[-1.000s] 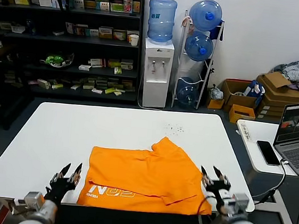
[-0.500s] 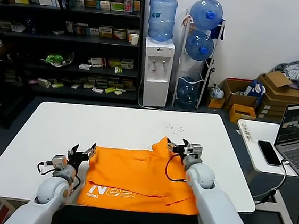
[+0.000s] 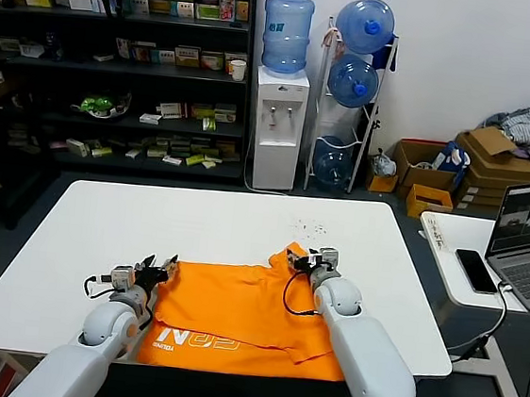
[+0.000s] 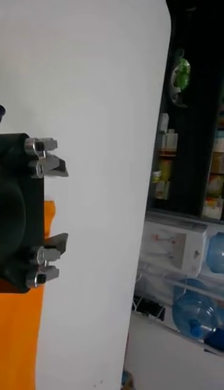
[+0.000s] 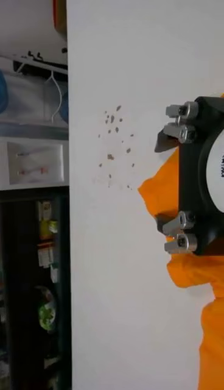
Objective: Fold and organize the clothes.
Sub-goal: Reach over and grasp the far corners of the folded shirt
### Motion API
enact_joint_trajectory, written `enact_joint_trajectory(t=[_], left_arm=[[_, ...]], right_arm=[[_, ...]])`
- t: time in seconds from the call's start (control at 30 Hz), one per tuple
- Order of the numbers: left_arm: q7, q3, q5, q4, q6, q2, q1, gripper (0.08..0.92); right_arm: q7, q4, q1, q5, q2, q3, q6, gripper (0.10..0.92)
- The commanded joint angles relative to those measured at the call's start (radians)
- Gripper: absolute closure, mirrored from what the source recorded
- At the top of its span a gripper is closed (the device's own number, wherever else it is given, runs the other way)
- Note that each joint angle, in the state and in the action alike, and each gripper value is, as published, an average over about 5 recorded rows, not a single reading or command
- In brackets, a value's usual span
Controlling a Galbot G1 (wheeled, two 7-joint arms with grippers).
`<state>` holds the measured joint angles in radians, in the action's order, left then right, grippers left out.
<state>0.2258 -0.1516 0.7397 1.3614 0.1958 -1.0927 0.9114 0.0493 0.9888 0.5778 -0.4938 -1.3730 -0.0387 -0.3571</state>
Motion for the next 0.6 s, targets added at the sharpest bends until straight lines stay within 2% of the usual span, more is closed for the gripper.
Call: enact_joint_trajectory(t=[0.03,0.43,0.53,0.6], left_arm=[[0.005,0.03,0.003,-0.029,0.033,-0.005,-0.031,0.406],[-0.003,0.036,0.02,-0.023,0.032,0.001,-0.018,0.752],[-0.01,0.033,0.02,-0.026,0.009,0.001,-0.022,0.838],[-0.018,0.031,0.018,-0.035,-0.018,-0.003,-0.032,0.883]], right_arm=[[-0.014,-0.058,-0.037,0.011,-0.018,0.018,-0.003,0.452],[0.005,-0.018,-0.024,-0.025,-0.016,0.031,0.031,0.798],[0.01,-0.017,-0.025,-0.036,-0.017,0.027,0.068,0.872],[0.013,-0.019,-0.029,-0.044,-0.017,0.022,0.102,0.894]])
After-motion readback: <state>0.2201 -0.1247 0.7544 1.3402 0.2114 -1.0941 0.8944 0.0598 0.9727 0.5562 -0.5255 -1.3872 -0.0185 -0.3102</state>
